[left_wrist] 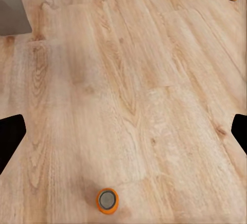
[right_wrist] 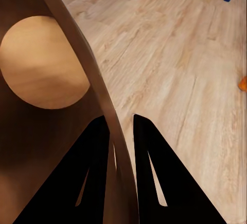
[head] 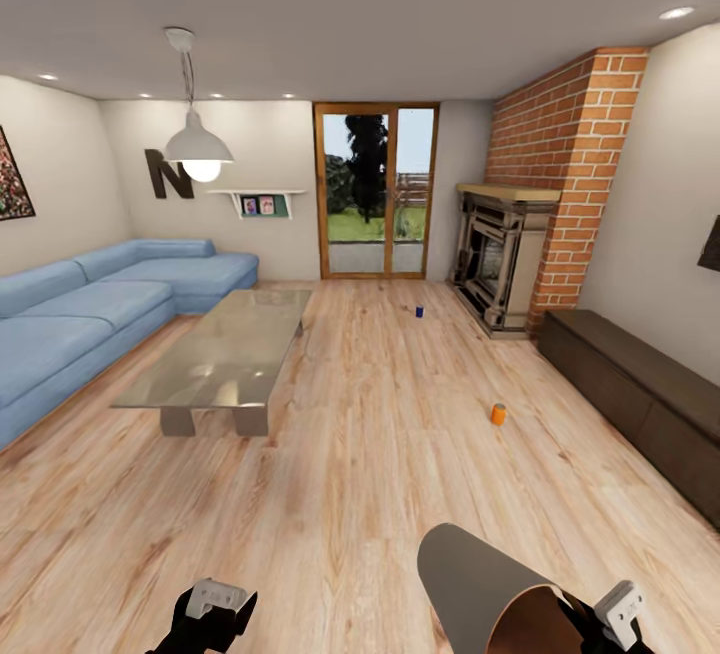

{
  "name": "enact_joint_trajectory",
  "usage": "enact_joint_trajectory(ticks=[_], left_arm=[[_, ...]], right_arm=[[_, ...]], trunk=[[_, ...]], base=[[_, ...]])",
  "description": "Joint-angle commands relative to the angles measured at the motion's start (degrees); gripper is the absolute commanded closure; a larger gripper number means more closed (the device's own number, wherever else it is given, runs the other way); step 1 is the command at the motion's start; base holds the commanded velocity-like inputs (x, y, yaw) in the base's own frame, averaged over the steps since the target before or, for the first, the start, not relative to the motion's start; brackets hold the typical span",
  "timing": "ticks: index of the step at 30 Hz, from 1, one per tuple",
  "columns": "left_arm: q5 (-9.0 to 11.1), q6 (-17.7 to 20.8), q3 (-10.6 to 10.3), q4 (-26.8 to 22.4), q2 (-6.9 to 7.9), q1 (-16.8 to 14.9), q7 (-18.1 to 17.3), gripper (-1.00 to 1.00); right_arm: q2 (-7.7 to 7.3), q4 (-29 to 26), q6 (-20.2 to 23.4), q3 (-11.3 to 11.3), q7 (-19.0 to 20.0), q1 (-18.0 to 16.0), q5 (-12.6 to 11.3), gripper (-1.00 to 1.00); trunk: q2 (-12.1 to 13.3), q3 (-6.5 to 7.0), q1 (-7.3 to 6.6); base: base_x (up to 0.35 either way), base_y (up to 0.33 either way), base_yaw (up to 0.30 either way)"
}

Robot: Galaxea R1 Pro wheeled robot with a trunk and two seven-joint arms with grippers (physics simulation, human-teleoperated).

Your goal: Put the three can of soda from the living room inside the tash can in the kitchen.

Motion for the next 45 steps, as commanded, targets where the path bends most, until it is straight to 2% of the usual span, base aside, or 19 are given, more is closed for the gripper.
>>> enact_joint_trajectory(ticks=[1, 5, 13, 21, 23, 26, 27, 30, 33, 34, 38, 40, 41, 43, 45], left_arm=[[0.0, 0.0, 0.0, 0.0, 0.01, 0.0, 0.0, -1.0], [0.0, 0.0, 0.0, 0.0, -0.01, 0.0, 0.0, -1.0], [0.0, 0.0, 0.0, 0.0, 0.03, 0.0, 0.0, -1.0], [-0.1, 0.2, 0.0, 0.0, 0.0, 0.0, 0.0, -1.0], [-0.1, 2.1, 0.0, 0.0, 0.07, -0.1, -0.1, -1.0], [0.0, 8.2, 0.0, -0.1, 0.22, -0.6, -0.1, -1.0], [0.1, 13.2, 0.0, -0.2, 0.26, -1.6, -0.1, -1.0], [0.2, 21.4, 0.0, -0.5, 0.26, -4.6, 0.0, -1.0], [0.5, 28.0, 0.1, -0.5, 0.27, -8.5, 0.0, -1.0], [0.6, 31.1, 0.2, -0.4, 0.26, -11.1, -0.1, -1.0], [0.6, 34.6, 0.4, 0.4, 0.25, -15.3, -0.3, -1.0], [0.7, 37.6, 0.4, 1.7, 0.29, -17.1, -2.7, -1.0], [0.7, 39.3, 0.4, 2.4, 0.26, -17.8, -5.1, -1.0], [0.6, 40.7, 0.2, 3.0, 0.11, -18.4, -7.2, -1.0], [0.5, 41.2, 0.1, 3.3, 0.01, -18.7, -7.5, -1.0]], right_arm=[[0.0, -0.1, 0.3, -0.1, 0.6, 0.0, -0.6, 1.0], [-0.01, -0.1, 0.3, -0.3, 0.6, -0.1, -0.6, 1.0], [0.14, -0.1, 0.2, -2.0, 0.5, -0.1, -0.6, 1.0], [0.16, -0.1, 0.3, -2.2, 0.4, -0.1, -0.5, 1.0], [0.17, -0.1, 0.4, -2.4, 0.4, -0.1, -0.5, 1.0], [0.17, -0.2, 2.6, -2.4, 0.5, -0.1, -0.5, 1.0], [0.17, -0.3, 5.1, -2.4, 0.5, -0.1, -0.5, 1.0], [0.12, -0.6, 9.3, -2.4, 0.5, -0.3, -0.5, 1.0], [0.09, -0.9, 12.7, -2.4, 0.6, -0.5, -0.4, 1.0], [0.09, -1.0, 14.2, -2.4, 0.5, -0.7, -0.4, 1.0], [0.04, -1.5, 17.5, -2.3, 0.5, -1.0, -0.2, 1.0], [0.06, -3.0, 21.1, -2.1, 0.6, -1.4, -0.2, 1.0], [0.13, -4.7, 23.9, -1.9, 0.6, -1.7, -0.3, 1.0], [0.35, -8.0, 28.1, -1.4, 0.7, -2.4, -0.3, 1.0], [0.63, -12.0, 32.8, 0.0, 0.8, -3.5, -0.3, 1.0]], trunk=[[0.0, 0.04, 0.0], [0.0, 0.09, 0.0], [0.0, 0.12, 0.0], [0.0, 0.12, 0.0], [0.0, 0.12, 0.0], [0.0, 0.12, 0.0], [0.0, 0.12, 0.0], [0.0, 0.12, 0.0], [0.0, 0.12, 0.0], [0.0, 0.12, 0.0], [0.0, 0.12, 0.0], [0.0, 0.12, 0.0], [0.0, 0.12, 0.0], [0.0, 0.12, 0.0], [0.0, 0.12, 0.0]], base=[[-0.022, 0.05, -0.223], [-0.01, 0.024, -0.137], [-0.002, 0.005, -0.032], [0.065, 0.045, -0.001], [0.16, 0.119, 0.0], [0.102, 0.077, 0.0], [0.051, 0.039, 0.0], [0.033, 0.025, 0.0], [0.017, 0.013, 0.0], [0.009, 0.006, 0.0], [0.005, 0.004, 0.0], [0.002, 0.002, 0.0], [0.001, 0.001, 0.0], [0.0, 0.0, 0.0], [0.0, 0.0, 0.0]])
